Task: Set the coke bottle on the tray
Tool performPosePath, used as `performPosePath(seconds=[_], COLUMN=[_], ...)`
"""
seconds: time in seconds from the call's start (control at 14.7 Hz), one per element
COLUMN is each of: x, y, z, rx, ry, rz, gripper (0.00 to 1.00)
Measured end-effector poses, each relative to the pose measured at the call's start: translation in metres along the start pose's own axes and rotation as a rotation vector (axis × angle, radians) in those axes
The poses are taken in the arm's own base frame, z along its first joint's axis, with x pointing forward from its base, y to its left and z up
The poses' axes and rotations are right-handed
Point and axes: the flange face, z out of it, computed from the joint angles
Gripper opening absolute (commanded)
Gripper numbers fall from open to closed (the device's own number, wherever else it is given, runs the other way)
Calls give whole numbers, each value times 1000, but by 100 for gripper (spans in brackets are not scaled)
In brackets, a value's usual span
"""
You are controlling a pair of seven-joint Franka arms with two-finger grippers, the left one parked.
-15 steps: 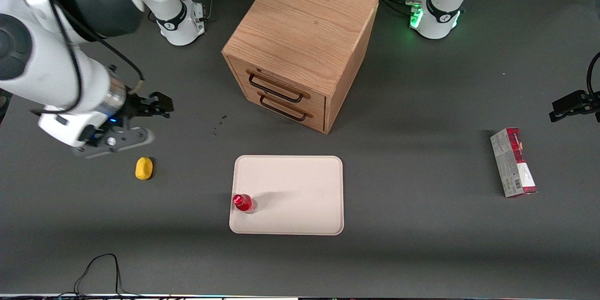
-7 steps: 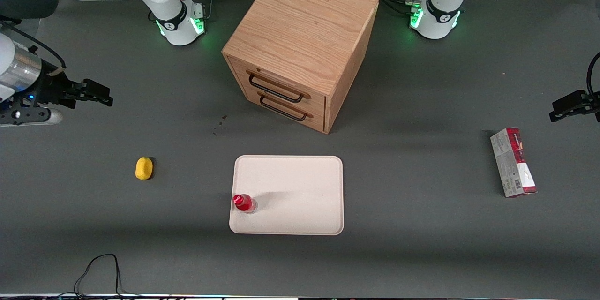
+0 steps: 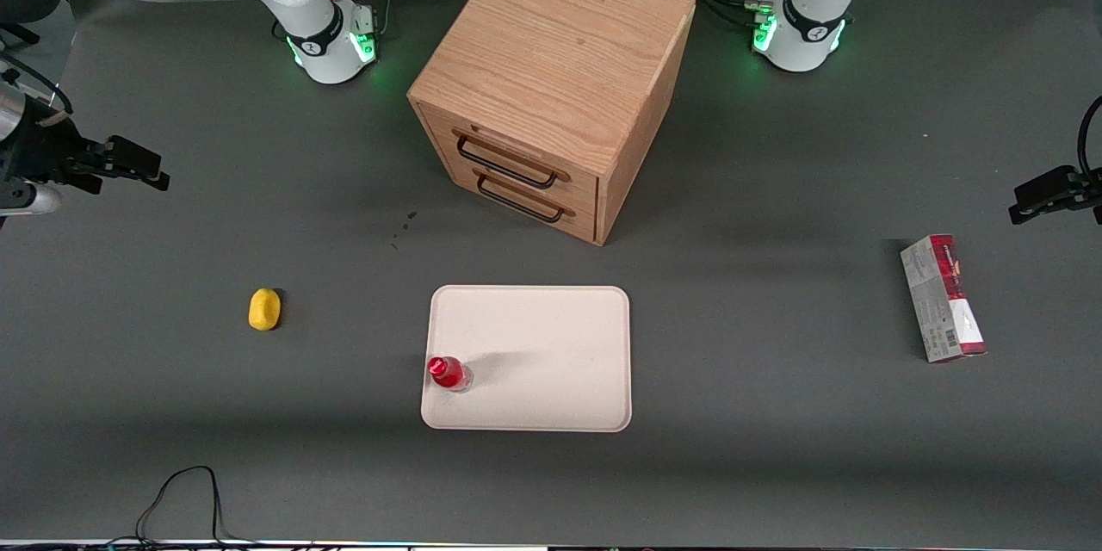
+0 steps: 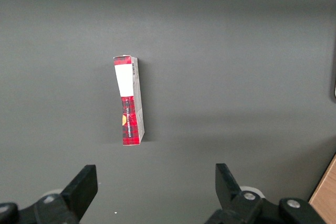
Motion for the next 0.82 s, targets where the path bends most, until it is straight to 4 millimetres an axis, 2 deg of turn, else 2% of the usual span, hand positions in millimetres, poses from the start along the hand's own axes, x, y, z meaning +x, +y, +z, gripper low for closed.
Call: performPosePath(seconds=[0.27,0.82], x=[-2,0], y=[13,10], z=[-14,-23], rx=[-8,-12], ry=[11,15], rz=[25,20], gripper=[100,100])
